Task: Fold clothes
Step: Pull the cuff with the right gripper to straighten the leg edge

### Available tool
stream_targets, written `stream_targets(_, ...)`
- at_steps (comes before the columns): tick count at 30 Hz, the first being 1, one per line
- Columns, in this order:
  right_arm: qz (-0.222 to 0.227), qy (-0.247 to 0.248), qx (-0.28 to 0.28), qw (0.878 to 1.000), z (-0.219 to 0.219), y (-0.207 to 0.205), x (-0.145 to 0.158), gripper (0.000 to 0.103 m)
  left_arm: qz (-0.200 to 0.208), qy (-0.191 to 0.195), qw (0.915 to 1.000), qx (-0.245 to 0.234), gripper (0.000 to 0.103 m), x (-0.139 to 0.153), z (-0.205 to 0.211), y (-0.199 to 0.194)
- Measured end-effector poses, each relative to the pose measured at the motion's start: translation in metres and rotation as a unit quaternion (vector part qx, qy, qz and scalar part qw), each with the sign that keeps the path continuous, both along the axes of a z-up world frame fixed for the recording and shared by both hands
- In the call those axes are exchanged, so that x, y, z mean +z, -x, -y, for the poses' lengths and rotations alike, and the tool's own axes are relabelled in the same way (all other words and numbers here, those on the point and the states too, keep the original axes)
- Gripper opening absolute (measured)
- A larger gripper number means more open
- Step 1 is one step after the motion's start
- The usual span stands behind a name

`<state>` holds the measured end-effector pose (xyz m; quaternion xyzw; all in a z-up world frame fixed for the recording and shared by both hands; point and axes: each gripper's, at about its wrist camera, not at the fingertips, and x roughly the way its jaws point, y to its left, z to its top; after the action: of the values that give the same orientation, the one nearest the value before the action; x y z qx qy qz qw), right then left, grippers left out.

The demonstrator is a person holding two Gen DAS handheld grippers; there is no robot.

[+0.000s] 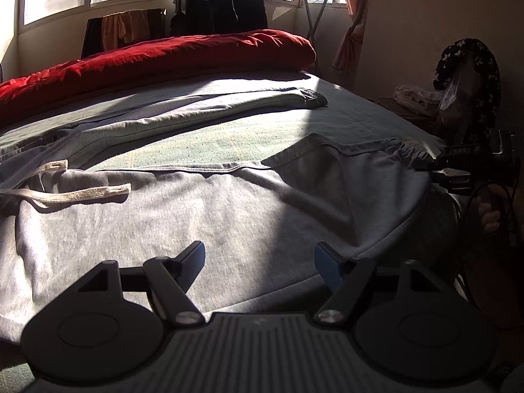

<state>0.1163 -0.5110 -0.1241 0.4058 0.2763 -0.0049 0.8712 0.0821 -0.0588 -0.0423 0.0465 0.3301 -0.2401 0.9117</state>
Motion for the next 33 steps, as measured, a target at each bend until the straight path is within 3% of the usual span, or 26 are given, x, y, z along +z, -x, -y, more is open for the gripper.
stream_targets(8, -0.012, 0.055, -0.011, 0.998, -0.006, 0.038, 0.049, 0.03, 0.006, 0.01, 0.9999, -0.005, 0.075, 0.002, 0.0, 0.002)
stream_targets(12, -0.088, 0.101, -0.038, 0.99, -0.008, 0.037, 0.042, 0.05, 0.006, 0.013, 0.9998, -0.011, 0.075, 0.001, 0.002, 0.002)
stream_targets(13, -0.105, 0.119, -0.052, 0.986, -0.007, 0.04, 0.039, 0.05, 0.009, 0.012, 0.9998, -0.012, 0.075, 0.001, 0.001, 0.004)
stream_targets(16, -0.087, 0.15, -0.07, 0.982, -0.005, 0.05, 0.045, 0.05, 0.011, 0.01, 0.9998, -0.012, 0.076, 0.002, -0.001, 0.005)
stream_targets(21, -0.034, 0.168, 0.018, 0.985, -0.025, 0.034, 0.071, 0.052, 0.007, 0.003, 1.0, -0.005, 0.076, 0.0, 0.0, -0.001)
stream_targets(24, -0.039, 0.196, 0.087, 0.976, -0.061, 0.006, 0.074, 0.057, 0.003, 0.001, 0.9999, -0.012, 0.076, -0.003, 0.004, 0.001)
stream_targets(26, -0.064, 0.235, 0.115, 0.963, -0.084, -0.015, 0.064, 0.058, 0.002, -0.007, 0.9999, -0.016, 0.076, -0.004, 0.006, 0.001)
stream_targets(29, -0.103, 0.301, 0.125, 0.94, -0.104, -0.043, 0.041, 0.058, 0.001, -0.016, 0.9998, -0.013, 0.076, -0.006, 0.005, -0.001)
stream_targets(31, -0.098, 0.315, 0.119, 0.937, -0.101, -0.055, 0.032, 0.061, -0.003, -0.02, 0.9998, -0.007, 0.076, -0.007, 0.002, -0.005)
stream_targets(33, -0.089, 0.308, 0.111, 0.941, -0.09, -0.063, 0.031, 0.061, -0.007, -0.022, 0.9997, 0.0, 0.076, -0.009, 0.0, -0.008)
